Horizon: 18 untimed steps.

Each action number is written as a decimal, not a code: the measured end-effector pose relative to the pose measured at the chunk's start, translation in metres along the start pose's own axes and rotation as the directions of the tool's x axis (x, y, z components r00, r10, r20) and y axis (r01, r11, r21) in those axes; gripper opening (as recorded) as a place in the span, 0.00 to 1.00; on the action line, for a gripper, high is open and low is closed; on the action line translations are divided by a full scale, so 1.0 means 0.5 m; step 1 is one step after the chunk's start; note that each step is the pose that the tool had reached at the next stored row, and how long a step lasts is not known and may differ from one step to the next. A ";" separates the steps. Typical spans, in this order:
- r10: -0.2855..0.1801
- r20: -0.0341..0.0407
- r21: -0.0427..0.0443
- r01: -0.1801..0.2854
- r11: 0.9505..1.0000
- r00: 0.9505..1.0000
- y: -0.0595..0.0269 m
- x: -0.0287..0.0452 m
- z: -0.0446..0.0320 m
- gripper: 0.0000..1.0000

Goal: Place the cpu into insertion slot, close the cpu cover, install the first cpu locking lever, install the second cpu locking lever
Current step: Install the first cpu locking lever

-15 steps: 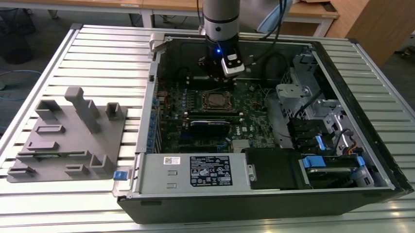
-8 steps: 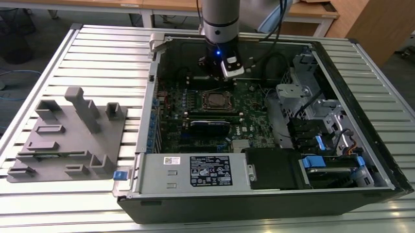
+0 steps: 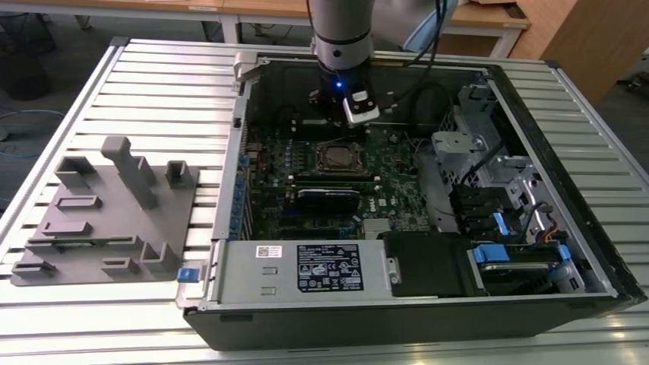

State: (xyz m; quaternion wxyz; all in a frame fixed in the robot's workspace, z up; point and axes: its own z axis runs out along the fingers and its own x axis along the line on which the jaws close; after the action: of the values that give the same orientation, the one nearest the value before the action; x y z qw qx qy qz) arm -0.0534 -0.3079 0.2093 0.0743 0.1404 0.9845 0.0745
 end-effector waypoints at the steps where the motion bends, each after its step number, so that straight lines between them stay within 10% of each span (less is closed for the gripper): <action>1: 0.000 0.001 -0.003 0.000 1.000 1.000 0.000 0.000 0.000 0.11; 18: -0.002 0.007 -0.013 0.002 1.000 1.000 -0.011 0.007 0.005 0.11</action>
State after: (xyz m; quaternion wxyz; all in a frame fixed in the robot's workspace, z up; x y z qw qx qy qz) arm -0.0578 -0.3121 0.2055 0.0786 0.1391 0.9839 0.0804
